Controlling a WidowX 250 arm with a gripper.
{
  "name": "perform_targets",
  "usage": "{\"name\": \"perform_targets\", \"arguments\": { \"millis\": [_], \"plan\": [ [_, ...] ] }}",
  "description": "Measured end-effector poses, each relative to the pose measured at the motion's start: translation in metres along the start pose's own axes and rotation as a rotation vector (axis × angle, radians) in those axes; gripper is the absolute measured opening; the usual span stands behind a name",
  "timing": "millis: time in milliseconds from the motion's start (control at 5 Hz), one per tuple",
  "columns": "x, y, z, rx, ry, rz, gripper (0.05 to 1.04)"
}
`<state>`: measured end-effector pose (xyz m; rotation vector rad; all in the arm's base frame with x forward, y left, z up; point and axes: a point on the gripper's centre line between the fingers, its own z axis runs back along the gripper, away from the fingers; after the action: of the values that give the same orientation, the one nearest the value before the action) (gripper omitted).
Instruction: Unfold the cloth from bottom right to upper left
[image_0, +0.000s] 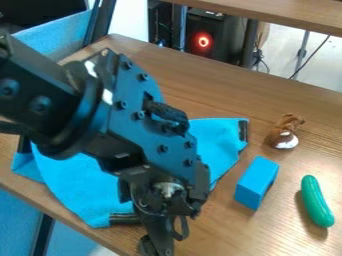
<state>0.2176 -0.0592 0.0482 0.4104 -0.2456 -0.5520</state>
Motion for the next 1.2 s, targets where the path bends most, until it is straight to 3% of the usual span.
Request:
{"name": "perform_targets", "arguments": {
  "millis": [400, 600, 800, 1200],
  "plan": [
    [0.006, 0.001, -0.005, 0.017, -0.005, 0.017, 0.340],
    [0.005, 0.001, -0.006, 0.010, 0.003, 0.008, 0.156],
    [0.002, 0.010, 0.003, -0.028, -0.006, 0.023, 0.062],
    [0.007, 0.050, 0.020, -0.075, 0.000, 0.098, 0.051]
  ]
}}
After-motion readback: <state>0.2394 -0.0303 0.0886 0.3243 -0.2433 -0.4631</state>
